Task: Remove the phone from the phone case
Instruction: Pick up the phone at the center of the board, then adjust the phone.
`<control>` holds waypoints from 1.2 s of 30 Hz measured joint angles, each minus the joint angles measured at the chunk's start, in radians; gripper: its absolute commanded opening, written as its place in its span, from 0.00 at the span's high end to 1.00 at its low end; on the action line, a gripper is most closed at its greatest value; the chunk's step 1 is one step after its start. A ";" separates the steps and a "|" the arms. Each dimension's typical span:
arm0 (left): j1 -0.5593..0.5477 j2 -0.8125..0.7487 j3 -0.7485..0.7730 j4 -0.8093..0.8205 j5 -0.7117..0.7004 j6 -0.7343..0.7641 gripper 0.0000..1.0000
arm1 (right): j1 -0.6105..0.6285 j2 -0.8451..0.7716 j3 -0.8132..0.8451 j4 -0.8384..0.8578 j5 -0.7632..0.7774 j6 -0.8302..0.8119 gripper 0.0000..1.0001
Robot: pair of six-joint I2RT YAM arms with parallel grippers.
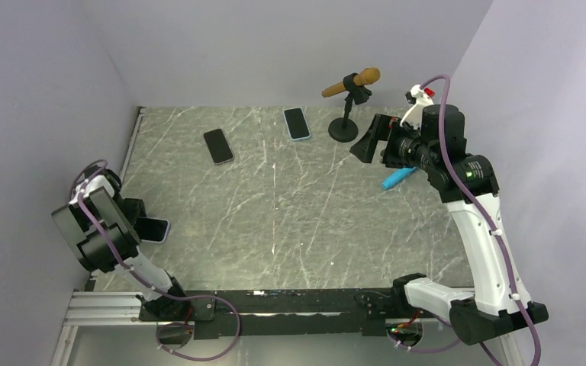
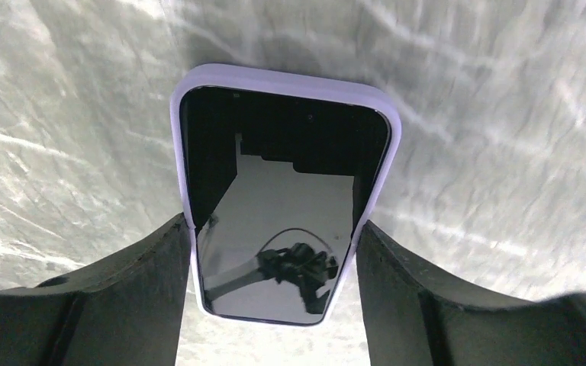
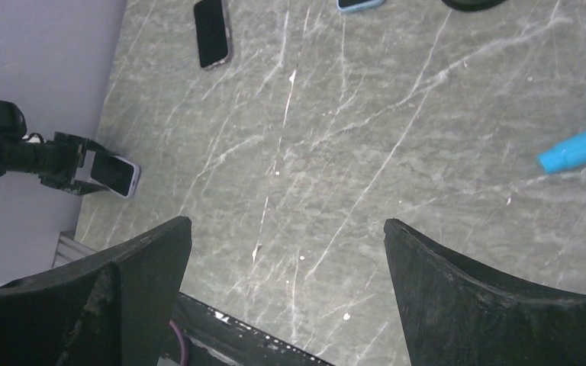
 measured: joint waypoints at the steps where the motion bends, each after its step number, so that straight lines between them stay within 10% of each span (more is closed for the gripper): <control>1: -0.005 -0.021 -0.022 0.010 0.011 0.019 0.97 | 0.000 0.002 0.000 -0.011 0.003 0.004 0.00; 10: -0.143 -0.230 -0.117 0.026 0.179 0.171 1.00 | 0.000 -0.005 -0.237 -0.017 -0.028 0.108 0.00; 19: -0.584 -0.421 -0.098 0.026 0.365 0.143 1.00 | 0.030 0.012 -0.460 0.074 -0.115 0.190 0.00; 26: -0.956 -0.439 -0.094 0.077 0.433 0.036 1.00 | 0.256 -0.015 -0.663 0.270 -0.183 0.349 0.05; 36: -1.112 -0.415 -0.052 0.103 0.474 -0.141 1.00 | 0.505 0.053 -0.637 0.484 -0.141 0.412 0.16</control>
